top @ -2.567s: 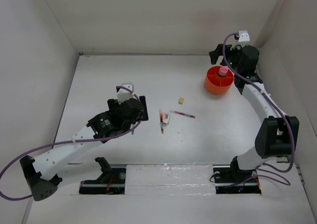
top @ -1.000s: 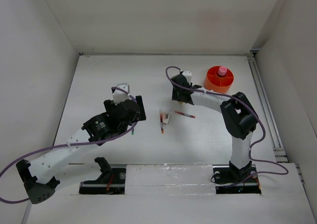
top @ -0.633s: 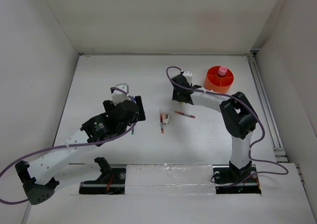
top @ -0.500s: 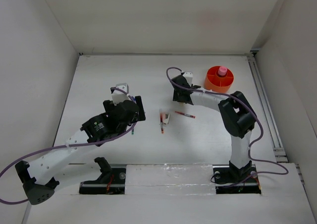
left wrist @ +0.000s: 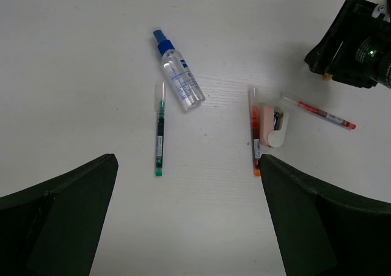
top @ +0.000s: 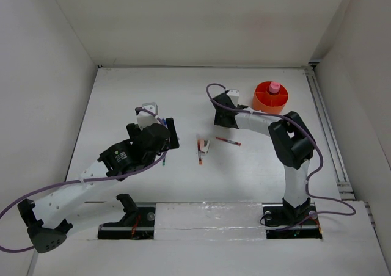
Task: Sort the stationery into containers
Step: Pick up the stationery from the center of the board.
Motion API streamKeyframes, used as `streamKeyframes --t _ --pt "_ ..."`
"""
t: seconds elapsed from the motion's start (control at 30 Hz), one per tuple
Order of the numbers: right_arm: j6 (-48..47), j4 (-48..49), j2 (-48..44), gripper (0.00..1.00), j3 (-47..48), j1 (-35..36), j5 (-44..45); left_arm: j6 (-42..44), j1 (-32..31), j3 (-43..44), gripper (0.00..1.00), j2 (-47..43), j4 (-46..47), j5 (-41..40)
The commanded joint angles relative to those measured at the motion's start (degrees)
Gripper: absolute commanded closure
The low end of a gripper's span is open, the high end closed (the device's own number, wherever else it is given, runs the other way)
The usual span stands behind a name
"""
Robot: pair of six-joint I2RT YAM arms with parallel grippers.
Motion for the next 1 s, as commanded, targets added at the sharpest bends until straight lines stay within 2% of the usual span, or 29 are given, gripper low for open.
streamKeyframes --t 0.0,0.3,0.4,0.47,0.73,0.87,0.97 --pt "0.7 0.0 0.6 0.43 0.0 -0.2 0.1 -0.1 0.0 -0.2 0.0 -0.9 0.6 -0.5" --pt "0.2 -0.5 -0.4 0.46 -1.1 -0.8 1.2 -0.1 0.0 -0.2 0.0 -0.3 0.6 -0.5" --pt "-0.5 -1.1 -0.4 0.49 -1.7 -1.4 1.9 -0.1 0.0 -0.2 0.0 -0.3 0.6 -0.5" --pt "-1.0 -1.1 -0.4 0.54 -1.7 -1.4 1.9 -0.1 0.0 -0.2 0.0 -0.3 0.6 -0.5" --pt "-2.1 -1.1 -1.0 0.59 -2.7 -1.9 2.4 -0.1 0.0 -0.2 0.0 -0.3 0.6 -0.5" --pt "-2.6 -1.1 -1.5 0.71 -3.2 -1.9 2.4 -0.1 0.0 -0.2 0.0 -0.3 0.6 -0.5" --pt "-3.3 -0.6 -2.0 0.75 -3.8 -2.5 1.9 -0.1 0.0 -0.2 0.0 -0.3 0.6 -0.5"
